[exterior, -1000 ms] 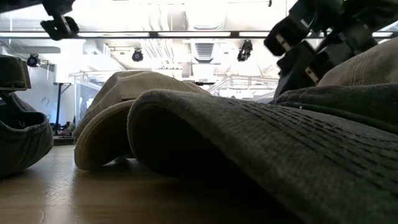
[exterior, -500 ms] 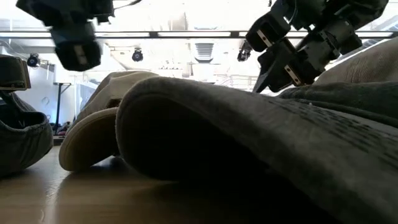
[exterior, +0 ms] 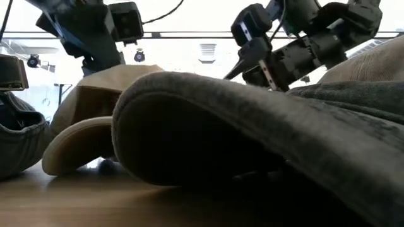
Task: Pick & Place hat
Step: Put the top left brown cap into the right transparent bin
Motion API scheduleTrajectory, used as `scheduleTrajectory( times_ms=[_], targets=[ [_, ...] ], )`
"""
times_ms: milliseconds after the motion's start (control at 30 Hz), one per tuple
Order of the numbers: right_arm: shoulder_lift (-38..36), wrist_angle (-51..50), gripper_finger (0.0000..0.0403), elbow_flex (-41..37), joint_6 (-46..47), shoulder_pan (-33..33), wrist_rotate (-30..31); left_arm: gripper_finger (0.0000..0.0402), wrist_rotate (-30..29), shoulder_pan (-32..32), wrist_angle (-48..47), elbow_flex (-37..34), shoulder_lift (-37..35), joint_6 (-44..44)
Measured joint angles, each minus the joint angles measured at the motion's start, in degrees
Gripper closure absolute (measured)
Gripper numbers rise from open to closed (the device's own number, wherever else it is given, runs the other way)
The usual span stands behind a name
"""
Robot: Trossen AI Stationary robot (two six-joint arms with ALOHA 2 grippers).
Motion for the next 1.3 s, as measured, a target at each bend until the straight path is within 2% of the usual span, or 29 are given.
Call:
scheduleTrajectory(
  times_ms=[167,300,400,533,667,900,1067,1133,1200,1300],
  targets=[
    [3.2,0.6,0.0211,3.2,-2.5,-0.2,-1.1,0.0278,-0.3,0.3,4.8,0.5,4.0,0.0],
    [3.7,0.4,0.0217,4.6,-4.6,-0.3,-1.0,0.0278,0.2,0.3,4.6,1.7,6.8,-0.8],
    [2.4,0.1,0.0244,4.6,-6.9,-0.2,-1.2,0.0278,0.6,0.0,4.5,2.6,7.4,-2.8],
    [-0.2,-1.0,0.0313,4.1,-10.5,-0.2,-1.4,0.0278,0.5,-0.1,4.4,4.3,6.6,-5.1],
    [-3.5,-8.1,0.0383,4.1,-16.1,-0.2,-1.5,0.0278,0.5,-0.3,4.1,7.0,4.9,-7.7],
    [-14.5,-15.5,0.0388,4.2,-26.5,-0.1,-5.2,0.0278,3.5,-0.3,4.3,14.8,-0.2,-22.5],
    [-25.4,-18.8,0.0389,4.3,-35.3,0.0,-5.5,0.0278,3.4,-0.3,4.8,21.0,-3.6,-23.0],
    [-29.1,-20.0,0.0389,4.4,-40.0,0.0,-3.6,0.0278,2.3,-0.4,4.9,22.9,-5.0,-20.5],
    [-33.3,-22.9,0.0389,5.1,-44.8,0.0,1.9,0.0278,0.5,-0.4,5.3,25.0,-5.8,-17.1],
    [-38.4,-27.7,0.0389,7.4,-53.0,0.1,17.9,0.0278,-2.6,-0.6,5.0,26.9,-6.8,-11.9]
  ],
)
